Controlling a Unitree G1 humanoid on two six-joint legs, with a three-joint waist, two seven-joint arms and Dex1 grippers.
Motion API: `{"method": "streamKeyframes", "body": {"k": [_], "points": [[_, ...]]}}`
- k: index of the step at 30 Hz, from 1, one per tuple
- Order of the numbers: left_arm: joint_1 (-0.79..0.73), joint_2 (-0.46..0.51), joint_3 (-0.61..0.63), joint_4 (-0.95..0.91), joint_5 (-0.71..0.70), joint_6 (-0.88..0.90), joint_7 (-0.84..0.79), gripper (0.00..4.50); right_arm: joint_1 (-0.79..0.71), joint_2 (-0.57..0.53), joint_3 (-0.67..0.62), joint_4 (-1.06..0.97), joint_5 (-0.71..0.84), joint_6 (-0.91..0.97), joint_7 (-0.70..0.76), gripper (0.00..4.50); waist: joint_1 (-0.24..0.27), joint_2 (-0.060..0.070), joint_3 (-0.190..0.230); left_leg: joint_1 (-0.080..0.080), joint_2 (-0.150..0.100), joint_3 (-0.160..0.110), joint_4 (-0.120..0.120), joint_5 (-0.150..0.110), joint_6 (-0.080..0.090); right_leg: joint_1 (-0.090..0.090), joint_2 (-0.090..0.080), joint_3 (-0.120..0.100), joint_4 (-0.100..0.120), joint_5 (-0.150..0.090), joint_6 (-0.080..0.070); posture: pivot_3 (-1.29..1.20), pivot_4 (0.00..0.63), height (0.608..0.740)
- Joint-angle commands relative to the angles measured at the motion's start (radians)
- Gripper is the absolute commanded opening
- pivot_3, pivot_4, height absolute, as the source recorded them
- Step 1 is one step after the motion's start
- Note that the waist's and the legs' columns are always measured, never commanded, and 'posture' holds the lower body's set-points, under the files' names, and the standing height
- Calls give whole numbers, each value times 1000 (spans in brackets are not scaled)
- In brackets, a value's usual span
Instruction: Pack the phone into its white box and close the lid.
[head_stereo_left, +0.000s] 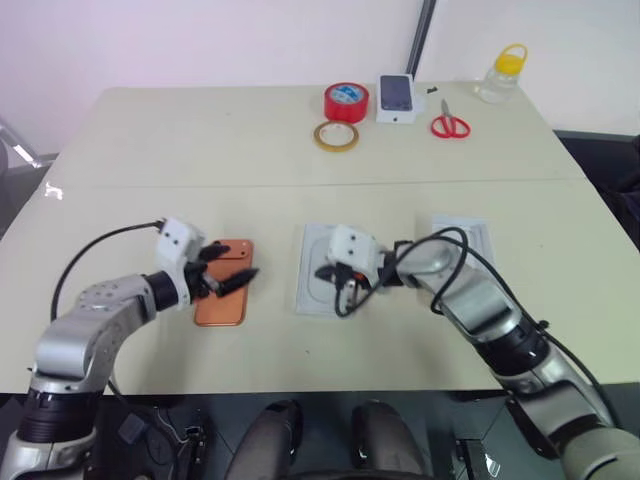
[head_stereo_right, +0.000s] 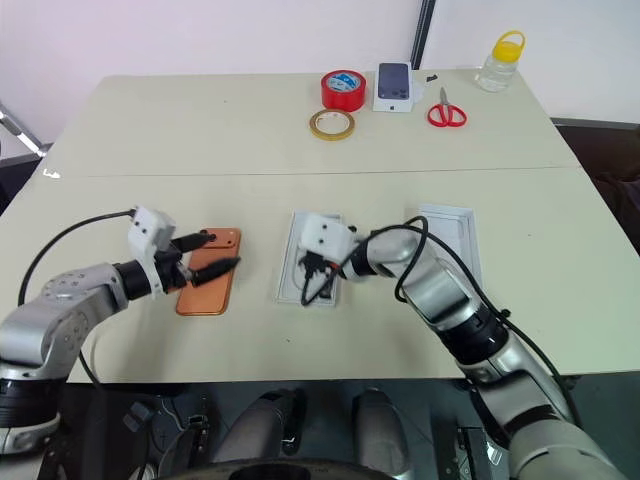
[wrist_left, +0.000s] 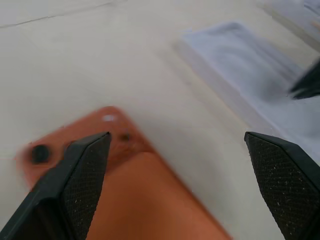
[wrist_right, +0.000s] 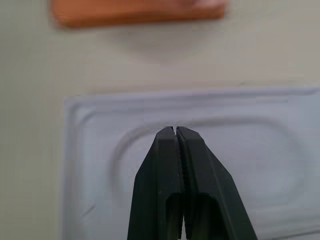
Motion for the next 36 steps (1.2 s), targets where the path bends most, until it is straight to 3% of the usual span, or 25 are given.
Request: {"method": "streamKeyframes", "body": {"k": [1,7,16,26,36], "points": [[-41,-15,103,33,-25,139,135,4500,-56,75,-37,4,8,37,-68,92,-2,0,0,0,0,0,-1,0,0,-1,0,0,0,0,0,0,150,740],[-90,-30,174,28,-77,418,259,4500,-116,201,36,88,-36,70,-145,92,-1,-1,0,0,0,0,-2,2,-3,-2,0,0,1,0,0,0,150,740],[-80,-32,177,-64,-172,699,234,4500,-214,240,231,232,-127,37,-75,92,-6,0,-1,0,0,1,-2,3,-4,-5,0,2,6,0,0,0,150,740],[-47,-119,189,-160,-249,820,231,4500,-248,295,320,354,-188,-24,-20,92,-4,0,-2,1,0,1,-2,3,-5,-5,0,2,6,0,0,0,150,740],[-73,-224,197,-163,-369,820,296,4500,-242,308,303,387,-231,-55,-12,92,1,2,-9,3,0,1,-2,3,-5,-4,0,2,5,0,0,0,150,740]]}}
